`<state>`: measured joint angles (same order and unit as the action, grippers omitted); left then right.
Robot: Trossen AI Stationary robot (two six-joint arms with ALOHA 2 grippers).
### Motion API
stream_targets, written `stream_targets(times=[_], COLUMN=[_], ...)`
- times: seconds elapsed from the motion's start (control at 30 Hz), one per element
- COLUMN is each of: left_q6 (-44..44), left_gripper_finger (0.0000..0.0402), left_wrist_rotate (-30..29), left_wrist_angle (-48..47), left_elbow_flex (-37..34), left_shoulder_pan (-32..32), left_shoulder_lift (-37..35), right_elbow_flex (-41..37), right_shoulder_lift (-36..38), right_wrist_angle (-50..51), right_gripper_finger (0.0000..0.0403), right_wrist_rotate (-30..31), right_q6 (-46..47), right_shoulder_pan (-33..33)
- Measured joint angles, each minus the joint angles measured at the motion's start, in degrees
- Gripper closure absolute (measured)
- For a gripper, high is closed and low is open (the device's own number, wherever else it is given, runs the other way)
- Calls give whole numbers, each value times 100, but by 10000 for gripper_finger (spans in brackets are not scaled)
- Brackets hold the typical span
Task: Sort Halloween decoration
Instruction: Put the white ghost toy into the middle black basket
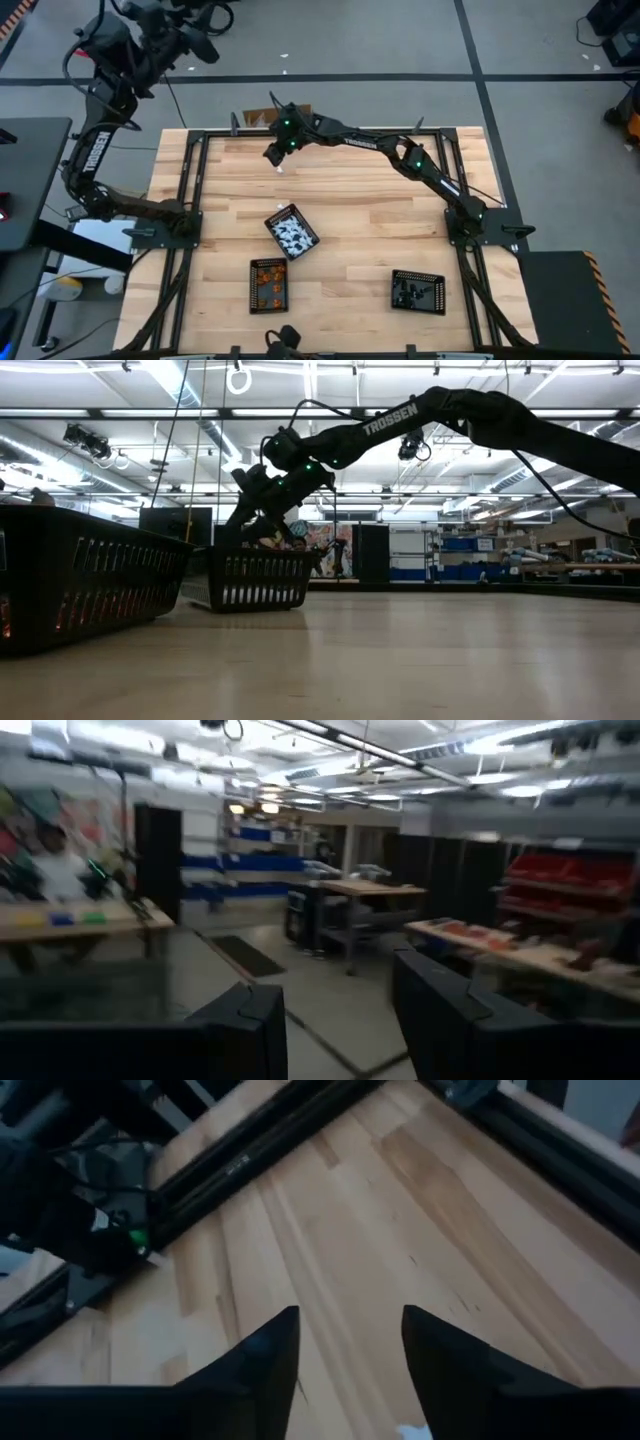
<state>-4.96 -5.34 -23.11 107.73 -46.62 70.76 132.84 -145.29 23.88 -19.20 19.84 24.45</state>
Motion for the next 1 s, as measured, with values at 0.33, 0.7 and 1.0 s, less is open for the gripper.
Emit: stream_targets(times=[0.33, 0.7, 1.0], left_q6=[765, 733, 1067], left_gripper_finger=[236, 178, 151], left_wrist_rotate=[-967, -2059, -2088], left_wrist_angle=[-360, -1465, -2023], left_elbow_flex=[-5, 5, 3], left_shoulder_pan=[89, 93, 290], left_shoulder_lift=[-59, -44, -33], right_elbow_flex=[0, 7, -4], right_shoulder_lift=[0, -114, -369], right_wrist_angle=[491, 777, 941], right_gripper_finger=[148, 154, 174], right_wrist_rotate=[160, 1118, 1599], right_q6=[229, 171, 118], right_shoulder_pan=[-64, -437, -479])
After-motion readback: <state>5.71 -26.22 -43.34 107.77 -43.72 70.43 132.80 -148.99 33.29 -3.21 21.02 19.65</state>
